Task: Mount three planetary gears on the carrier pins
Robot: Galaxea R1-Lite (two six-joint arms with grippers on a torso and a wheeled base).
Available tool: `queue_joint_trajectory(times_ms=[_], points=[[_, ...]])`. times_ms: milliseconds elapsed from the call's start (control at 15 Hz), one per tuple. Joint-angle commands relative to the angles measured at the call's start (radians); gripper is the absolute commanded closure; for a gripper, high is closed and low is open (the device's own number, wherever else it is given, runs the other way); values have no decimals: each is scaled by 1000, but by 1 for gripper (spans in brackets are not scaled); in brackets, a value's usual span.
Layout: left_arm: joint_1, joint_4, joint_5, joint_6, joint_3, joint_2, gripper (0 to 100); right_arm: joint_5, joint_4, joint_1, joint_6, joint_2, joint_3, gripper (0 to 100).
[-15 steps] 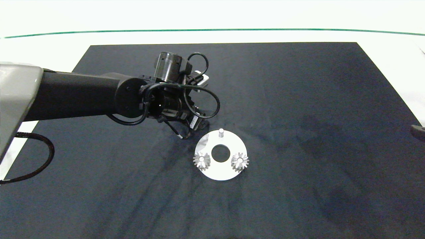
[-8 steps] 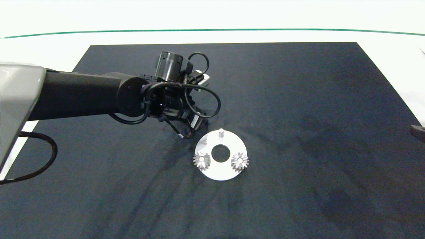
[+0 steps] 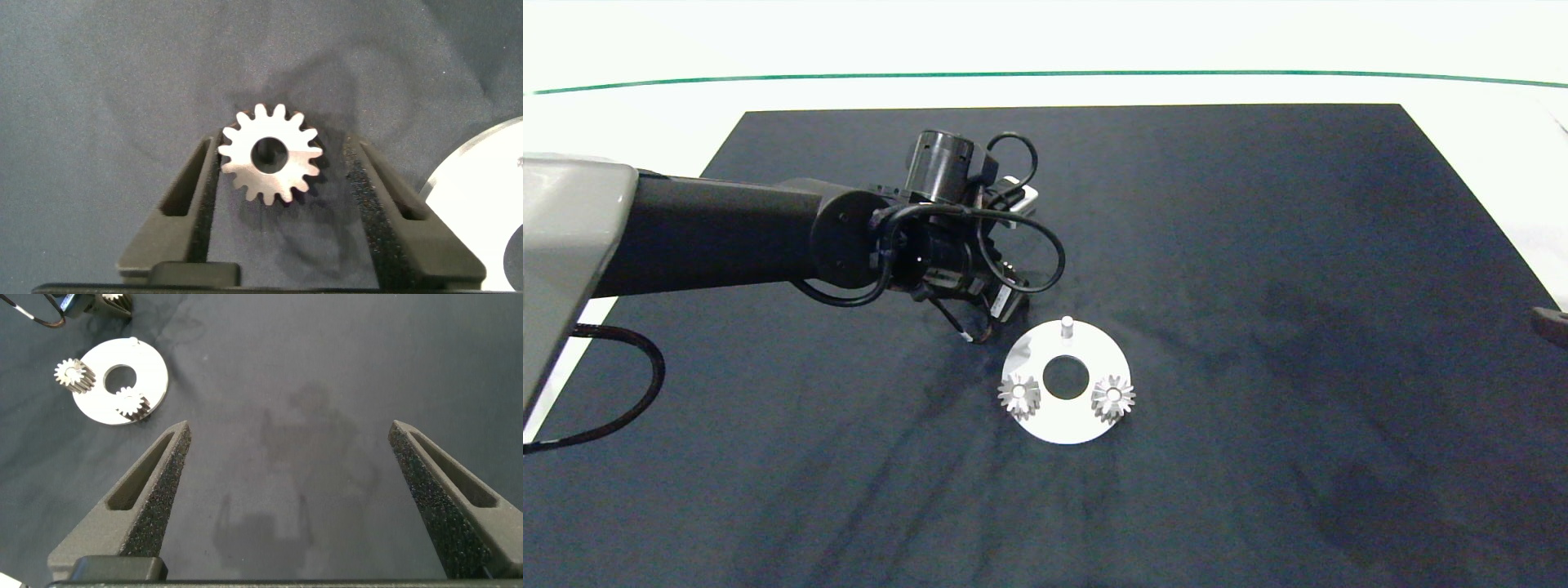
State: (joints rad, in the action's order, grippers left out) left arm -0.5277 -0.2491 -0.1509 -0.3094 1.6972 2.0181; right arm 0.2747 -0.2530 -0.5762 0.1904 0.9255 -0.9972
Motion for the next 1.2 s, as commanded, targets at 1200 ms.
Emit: queue_joint_trajectory(times_ms=[1200], points=[[-66,-33,4,70,-22,-148,81,3,0,-1,1,-1,-1,0]])
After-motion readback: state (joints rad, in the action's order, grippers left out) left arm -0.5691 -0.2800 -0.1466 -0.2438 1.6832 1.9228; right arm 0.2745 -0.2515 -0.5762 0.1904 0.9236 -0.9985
